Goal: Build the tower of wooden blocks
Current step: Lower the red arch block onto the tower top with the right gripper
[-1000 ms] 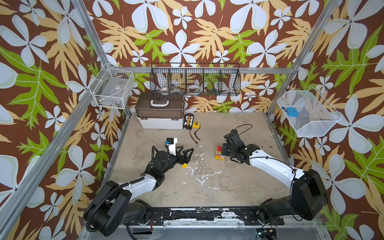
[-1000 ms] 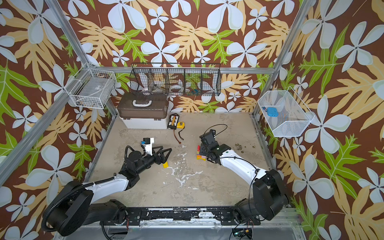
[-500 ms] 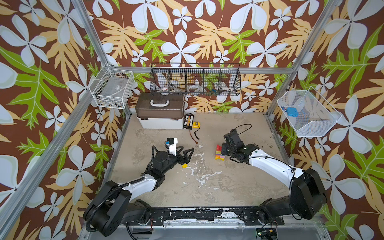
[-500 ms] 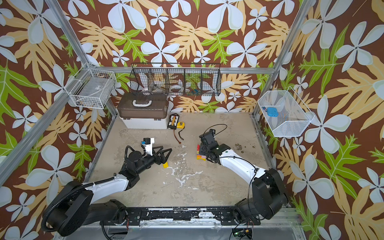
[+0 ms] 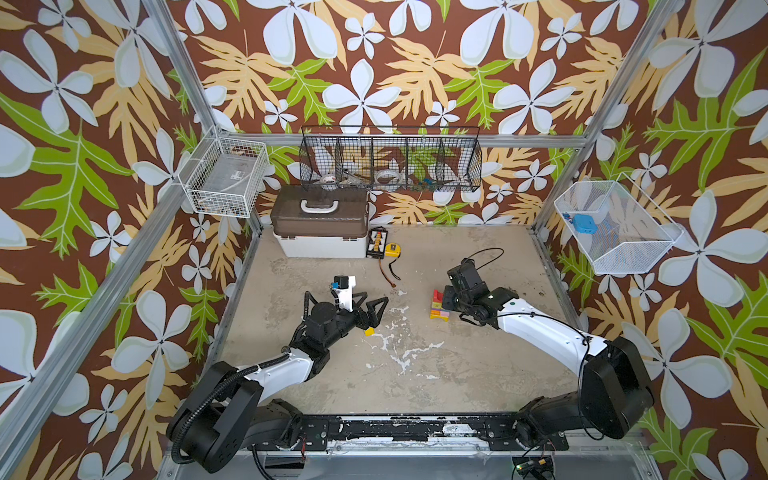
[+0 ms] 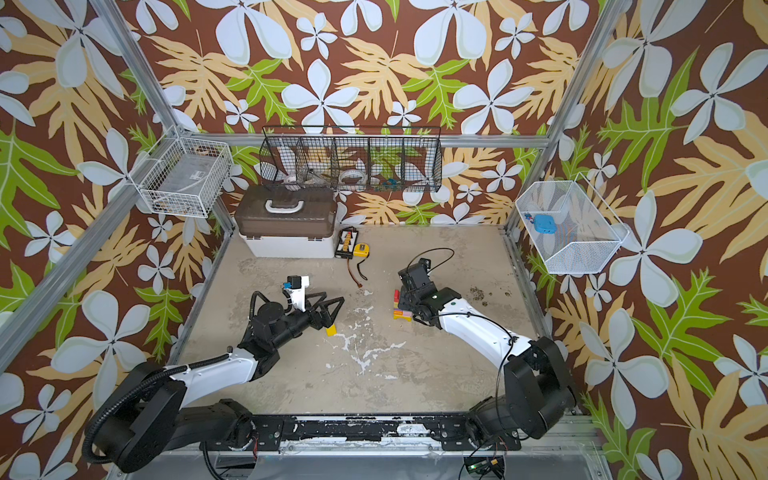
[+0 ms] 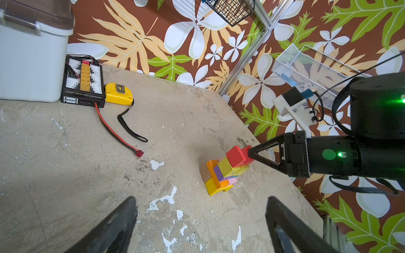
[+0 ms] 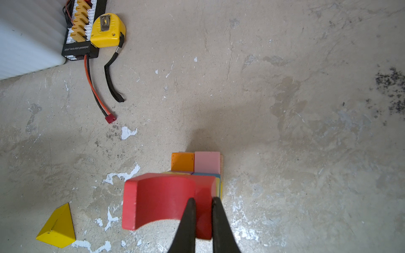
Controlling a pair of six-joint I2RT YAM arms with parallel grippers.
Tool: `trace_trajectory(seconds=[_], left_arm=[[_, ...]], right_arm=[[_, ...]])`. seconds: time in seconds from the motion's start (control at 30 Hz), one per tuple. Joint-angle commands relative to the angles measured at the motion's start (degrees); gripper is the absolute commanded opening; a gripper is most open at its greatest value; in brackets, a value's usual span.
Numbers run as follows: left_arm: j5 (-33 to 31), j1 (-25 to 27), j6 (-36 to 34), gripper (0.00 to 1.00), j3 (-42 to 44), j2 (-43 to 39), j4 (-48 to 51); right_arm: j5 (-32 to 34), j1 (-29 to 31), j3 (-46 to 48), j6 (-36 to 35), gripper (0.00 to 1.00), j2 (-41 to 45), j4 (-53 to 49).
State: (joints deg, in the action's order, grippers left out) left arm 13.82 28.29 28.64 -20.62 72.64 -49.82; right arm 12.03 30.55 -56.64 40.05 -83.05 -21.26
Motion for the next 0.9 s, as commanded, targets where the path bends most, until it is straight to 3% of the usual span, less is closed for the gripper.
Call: trace_trajectory(seconds=[0.0,0.57,0.87], left_arm=[[0.2,0.1,0.1,0.93,-0.5,0.0,-0.9],[0.3,0.2,0.1,0.93,-0.6,0.1,-0.7],[0.3,0.3,0.1,0.93,-0.6,0.1,-0.8]], right_arm=[[0.6,0.1,-0.1,0.3,0.11,0.6,-0.5],[-0.5,0.0,0.6,0.6,0.11,0.9,0.0],[-1.0,0.1,0.6,0.6,0.16,0.7,0.1]])
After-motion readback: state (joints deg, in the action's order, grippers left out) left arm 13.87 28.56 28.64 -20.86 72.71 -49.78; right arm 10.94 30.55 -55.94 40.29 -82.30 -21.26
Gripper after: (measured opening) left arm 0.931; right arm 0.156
